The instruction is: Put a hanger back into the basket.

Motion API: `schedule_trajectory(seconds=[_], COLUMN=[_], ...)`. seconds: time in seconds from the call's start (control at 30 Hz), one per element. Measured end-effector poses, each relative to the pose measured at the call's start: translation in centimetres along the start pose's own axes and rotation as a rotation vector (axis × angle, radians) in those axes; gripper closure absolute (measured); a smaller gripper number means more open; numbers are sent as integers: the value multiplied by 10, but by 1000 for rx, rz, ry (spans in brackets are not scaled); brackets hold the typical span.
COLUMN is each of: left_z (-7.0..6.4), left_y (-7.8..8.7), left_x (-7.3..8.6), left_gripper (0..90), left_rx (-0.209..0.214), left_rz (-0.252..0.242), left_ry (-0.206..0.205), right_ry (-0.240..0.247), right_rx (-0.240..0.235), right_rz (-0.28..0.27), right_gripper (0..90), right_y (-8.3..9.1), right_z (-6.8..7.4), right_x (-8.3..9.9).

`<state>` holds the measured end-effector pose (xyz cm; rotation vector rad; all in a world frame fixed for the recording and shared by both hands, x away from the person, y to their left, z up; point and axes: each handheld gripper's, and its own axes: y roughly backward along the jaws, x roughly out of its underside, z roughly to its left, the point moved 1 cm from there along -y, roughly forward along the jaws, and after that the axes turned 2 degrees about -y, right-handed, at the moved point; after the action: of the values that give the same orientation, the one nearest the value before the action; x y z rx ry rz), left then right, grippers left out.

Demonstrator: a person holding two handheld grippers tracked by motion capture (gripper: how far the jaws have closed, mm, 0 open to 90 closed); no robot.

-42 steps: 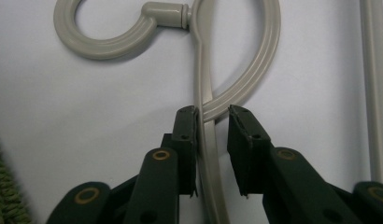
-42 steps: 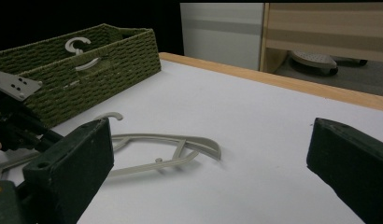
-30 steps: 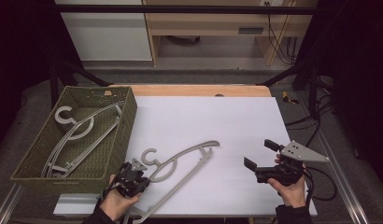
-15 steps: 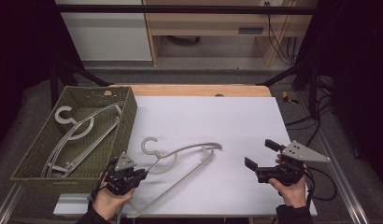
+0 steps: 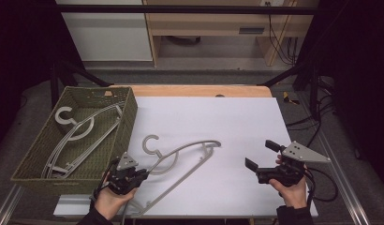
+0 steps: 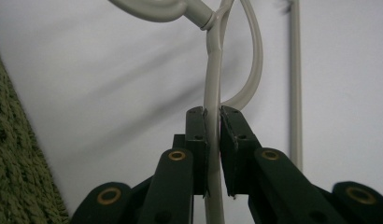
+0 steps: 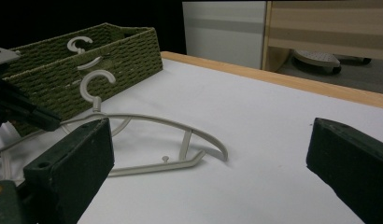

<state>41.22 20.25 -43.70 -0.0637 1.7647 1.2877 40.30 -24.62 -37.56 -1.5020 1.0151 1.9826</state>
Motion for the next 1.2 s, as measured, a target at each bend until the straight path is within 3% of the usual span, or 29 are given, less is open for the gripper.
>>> schedule_trajectory(seconds=[0.33,0.37,0.47,0.67,0.77,0.9,1.03,1.2], left_z=[6,7,4,2,3,2,-9,-16], left_y=[-26,-27,-29,-28,-21,-18,-27,-49], left_x=[4,4,4,3,-5,-20,-40,-57], left_gripper=[817,900,900,900,899,824,726,627], left_rx=[-60,-49,-36,-57,-74,-77,-61,-75], left_rz=[93,90,107,96,67,47,86,135], left_ry=[-12,-10,-22,-44,-78,-96,-134,-187], right_ry=[4,4,4,3,5,5,0,1], right_rx=[3,1,-1,0,2,1,3,4], right_rz=[4,2,2,1,-1,3,3,-7], right_gripper=[11,11,11,11,11,11,11,11], right_y=[-1,-1,-1,0,0,-1,0,2], right_z=[1,1,1,1,0,0,0,-1], right_x=[0,0,0,0,0,-1,-1,-2])
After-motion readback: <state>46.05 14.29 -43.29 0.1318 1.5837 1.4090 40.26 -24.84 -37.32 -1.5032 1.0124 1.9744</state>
